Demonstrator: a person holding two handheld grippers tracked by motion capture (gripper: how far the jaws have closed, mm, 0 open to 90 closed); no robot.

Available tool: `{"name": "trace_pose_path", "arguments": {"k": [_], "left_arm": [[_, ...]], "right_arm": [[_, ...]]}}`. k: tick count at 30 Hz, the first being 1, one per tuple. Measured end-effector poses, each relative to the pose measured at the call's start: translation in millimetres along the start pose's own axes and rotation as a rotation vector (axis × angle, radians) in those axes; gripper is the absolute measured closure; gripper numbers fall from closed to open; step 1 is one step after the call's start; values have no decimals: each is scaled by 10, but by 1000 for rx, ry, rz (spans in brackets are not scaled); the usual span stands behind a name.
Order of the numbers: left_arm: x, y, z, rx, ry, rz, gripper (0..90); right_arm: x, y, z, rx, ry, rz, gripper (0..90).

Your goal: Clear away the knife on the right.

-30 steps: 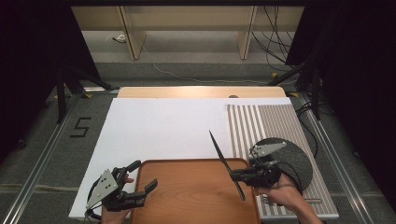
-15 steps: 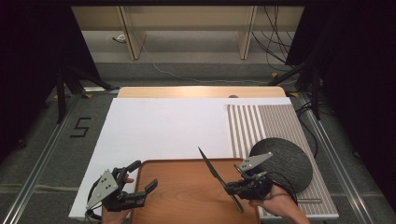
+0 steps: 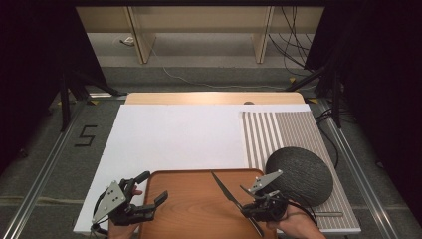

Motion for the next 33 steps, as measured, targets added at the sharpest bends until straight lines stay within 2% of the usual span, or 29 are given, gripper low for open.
{"name": "trace_pose_path", "arguments": {"k": [9, 12, 19, 27, 29, 31, 32, 33], "left_arm": [[-1, -8, -6, -3, -1, 2, 160], [-5, -13, -4, -2, 0, 4, 161], [2, -17, -12, -6, -4, 4, 161], [4, -19, -12, -7, -5, 1, 161], [6, -19, -14, -7, -5, 0, 161], [10, -17, -14, -6, -6, -1, 161], [12, -17, -14, -6, -6, -1, 161], [12, -17, -15, -6, -6, -1, 161]], "right_arm": [[-23, -33, -104, -100, -11, 6, 806], [-24, -43, -140, -130, -29, 18, 806], [-27, -64, -203, -175, -50, 19, 805], [-63, -66, -216, -191, -82, 34, 798], [-81, -66, -219, -191, -93, 31, 764], [-92, -59, -211, -192, -96, 29, 660], [-93, -45, -187, -172, -93, 25, 603], [-93, -45, -187, -172, -93, 25, 603]]}}
Point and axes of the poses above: each handheld gripper's, and its own axes: z roughly backward along the jaws, y roughly out of its top, x roughly to its right, the point moved 2 cm from there along -z, roughly forward along the jaws, and after that the axes turned 9 degrees about -z, right-handed, at the moved point
